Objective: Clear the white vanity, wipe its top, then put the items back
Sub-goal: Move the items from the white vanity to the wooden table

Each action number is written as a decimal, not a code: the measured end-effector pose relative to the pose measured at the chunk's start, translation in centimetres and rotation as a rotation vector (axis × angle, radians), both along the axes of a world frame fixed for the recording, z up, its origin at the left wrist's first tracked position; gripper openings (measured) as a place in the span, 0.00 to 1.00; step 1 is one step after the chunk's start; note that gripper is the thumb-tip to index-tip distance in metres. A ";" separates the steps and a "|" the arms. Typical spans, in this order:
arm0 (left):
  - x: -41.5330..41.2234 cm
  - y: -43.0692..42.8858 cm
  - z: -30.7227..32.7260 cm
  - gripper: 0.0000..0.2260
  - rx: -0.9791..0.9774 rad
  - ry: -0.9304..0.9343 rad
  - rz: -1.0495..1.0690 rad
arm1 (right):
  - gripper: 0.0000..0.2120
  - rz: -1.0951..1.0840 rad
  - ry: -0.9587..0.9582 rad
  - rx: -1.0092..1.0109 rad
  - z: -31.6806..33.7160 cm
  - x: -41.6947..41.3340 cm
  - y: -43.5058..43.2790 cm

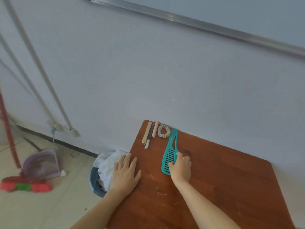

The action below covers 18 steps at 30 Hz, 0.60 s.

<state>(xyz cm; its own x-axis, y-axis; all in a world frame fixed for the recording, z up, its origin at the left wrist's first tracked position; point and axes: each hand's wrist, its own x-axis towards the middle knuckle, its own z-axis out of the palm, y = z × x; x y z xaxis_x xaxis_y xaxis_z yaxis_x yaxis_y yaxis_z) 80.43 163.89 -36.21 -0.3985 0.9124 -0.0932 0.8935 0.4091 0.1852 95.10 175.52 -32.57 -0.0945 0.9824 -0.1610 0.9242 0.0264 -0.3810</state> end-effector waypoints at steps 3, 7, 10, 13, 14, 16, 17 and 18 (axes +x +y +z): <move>-0.1 0.0 -0.2 0.23 -0.031 -0.015 -0.006 | 0.19 0.028 -0.030 0.032 0.1 0.1 -0.1; 0.1 0.3 0.6 0.23 0.021 -0.072 0.013 | 0.20 0.030 -0.038 0.096 1.0 2.1 -0.6; 0.7 1.9 2.3 0.23 0.137 -0.138 -0.042 | 0.20 0.100 -0.129 0.182 1.8 5.1 -1.3; 2.5 4.4 3.5 0.23 0.237 -0.169 -0.187 | 0.19 0.052 -0.185 0.193 2.7 8.5 -2.7; 3.4 5.1 3.8 0.23 0.245 -0.180 -0.257 | 0.19 0.019 -0.197 0.191 3.0 9.6 -3.4; 5.5 6.3 4.3 0.23 0.268 -0.192 -0.403 | 0.19 -0.036 -0.218 0.205 3.6 12.0 -4.9; 6.9 6.7 4.6 0.23 0.279 -0.197 -0.466 | 0.18 -0.075 -0.227 0.210 4.0 13.2 -5.9; 8.3 7.0 5.0 0.23 0.284 -0.209 -0.523 | 0.16 -0.120 -0.237 0.227 4.5 14.3 -7.1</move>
